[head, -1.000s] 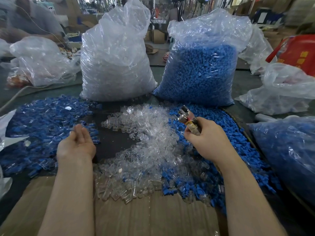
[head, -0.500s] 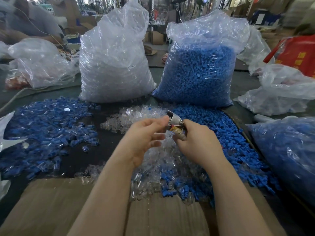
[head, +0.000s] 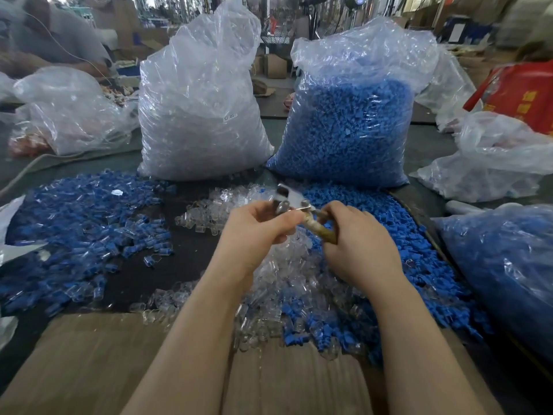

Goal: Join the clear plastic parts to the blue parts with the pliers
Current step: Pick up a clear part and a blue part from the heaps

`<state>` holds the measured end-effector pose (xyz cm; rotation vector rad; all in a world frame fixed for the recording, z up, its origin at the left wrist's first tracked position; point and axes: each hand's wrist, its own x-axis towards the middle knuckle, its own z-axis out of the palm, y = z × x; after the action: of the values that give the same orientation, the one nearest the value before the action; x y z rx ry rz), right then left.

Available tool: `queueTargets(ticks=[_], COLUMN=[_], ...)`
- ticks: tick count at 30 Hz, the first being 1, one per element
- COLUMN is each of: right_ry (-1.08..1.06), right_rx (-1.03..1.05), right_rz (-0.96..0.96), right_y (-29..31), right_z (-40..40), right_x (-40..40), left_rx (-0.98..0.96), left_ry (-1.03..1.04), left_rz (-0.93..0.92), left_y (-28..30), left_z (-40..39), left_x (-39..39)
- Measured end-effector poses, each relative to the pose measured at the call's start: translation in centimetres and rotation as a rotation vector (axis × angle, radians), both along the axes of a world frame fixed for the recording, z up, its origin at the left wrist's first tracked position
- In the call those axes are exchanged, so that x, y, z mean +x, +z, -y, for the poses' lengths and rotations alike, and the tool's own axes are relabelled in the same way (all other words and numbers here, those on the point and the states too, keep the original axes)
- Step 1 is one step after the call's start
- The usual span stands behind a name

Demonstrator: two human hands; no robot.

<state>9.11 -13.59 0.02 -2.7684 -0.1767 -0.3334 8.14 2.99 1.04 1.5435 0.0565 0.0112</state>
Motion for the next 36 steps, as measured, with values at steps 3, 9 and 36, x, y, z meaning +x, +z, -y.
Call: queueTargets(ticks=[3,9,36], right_ry=[-0.239,-0.617,-0.194], right_rx=[0.062,0.045,0.517], right_rz=[-0.05,-0.204,-0.189], right_y=[0.0,-1.3,-2.8], right_z=[0.9,4.0,3.0], right_x=[0.1,0.4,1.4], left_rx=[0.397,1.144,0.564], left_ry=[0.093,0.231,0.149], left_rz=[0.047,-0.263,-0.163], left_y=[-0.7,-2.3,-3.7], left_z=[-1.1,-4.3,-4.6], left_x=[0.3,1.2,1.5])
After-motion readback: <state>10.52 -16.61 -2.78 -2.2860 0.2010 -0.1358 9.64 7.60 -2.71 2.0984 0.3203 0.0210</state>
